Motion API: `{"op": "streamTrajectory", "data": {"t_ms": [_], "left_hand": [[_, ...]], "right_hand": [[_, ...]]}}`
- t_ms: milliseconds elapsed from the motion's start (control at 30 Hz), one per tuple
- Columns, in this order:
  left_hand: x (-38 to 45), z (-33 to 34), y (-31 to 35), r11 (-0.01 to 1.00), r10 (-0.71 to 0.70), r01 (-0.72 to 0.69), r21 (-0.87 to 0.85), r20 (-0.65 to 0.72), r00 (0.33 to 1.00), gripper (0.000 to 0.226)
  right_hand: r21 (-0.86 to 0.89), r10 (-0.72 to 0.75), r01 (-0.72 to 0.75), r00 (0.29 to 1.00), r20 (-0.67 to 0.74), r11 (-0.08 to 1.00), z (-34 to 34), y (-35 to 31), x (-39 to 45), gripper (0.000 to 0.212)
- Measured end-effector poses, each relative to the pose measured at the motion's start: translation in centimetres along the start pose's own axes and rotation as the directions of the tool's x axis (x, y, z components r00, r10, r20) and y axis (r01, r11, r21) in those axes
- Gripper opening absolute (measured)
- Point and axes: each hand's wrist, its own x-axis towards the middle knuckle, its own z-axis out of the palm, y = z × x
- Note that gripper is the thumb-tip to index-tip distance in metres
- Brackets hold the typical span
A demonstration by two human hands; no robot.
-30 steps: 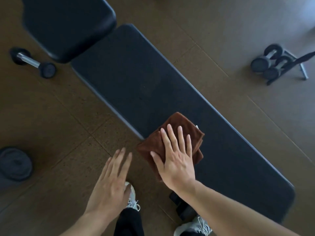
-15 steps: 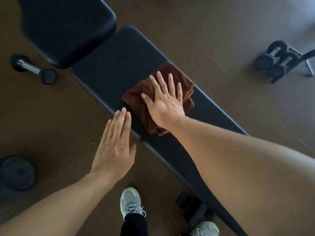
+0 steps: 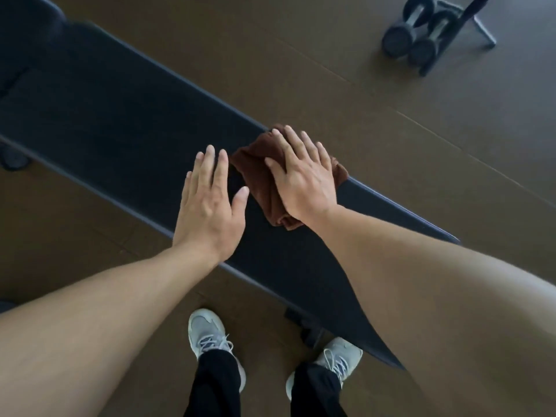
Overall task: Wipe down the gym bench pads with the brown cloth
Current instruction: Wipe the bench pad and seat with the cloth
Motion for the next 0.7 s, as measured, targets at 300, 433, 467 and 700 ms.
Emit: {"op": "streamTrajectory", "data": {"t_ms": [300, 433, 467, 700], "left_hand": [[-2.9, 7.0, 13.4, 0.96, -0.116, -0.059, 0.273, 0.583, 0.804, 0.132], [-3.1, 8.4, 13.9, 0.893, -0.258, -0.064, 0.445, 0.624, 0.737, 0.166], [-2.9, 8.5, 14.0, 0.893, -0.275, -0.051, 0.448, 0.63, 0.726, 0.168], [-2.7, 9.0, 14.1, 0.895, -0.273, -0.054, 0.444, 0.637, 0.721, 0.17]], "right_hand": [[0.076, 0.343, -0.34, 0.939, -0.028, 0.937, -5.3, 19.5, -18.8, 0.059], [0.253, 0.427, -0.416, 0.904, 0.012, 0.873, -4.5, 20.1, -23.7, 0.059], [0.266, 0.428, -0.418, 0.903, 0.021, 0.869, -3.9, 19.7, -24.6, 0.059], [0.022, 0.25, -0.25, 0.968, 0.0, 0.968, 0.7, 13.9, -27.0, 0.067]]}}
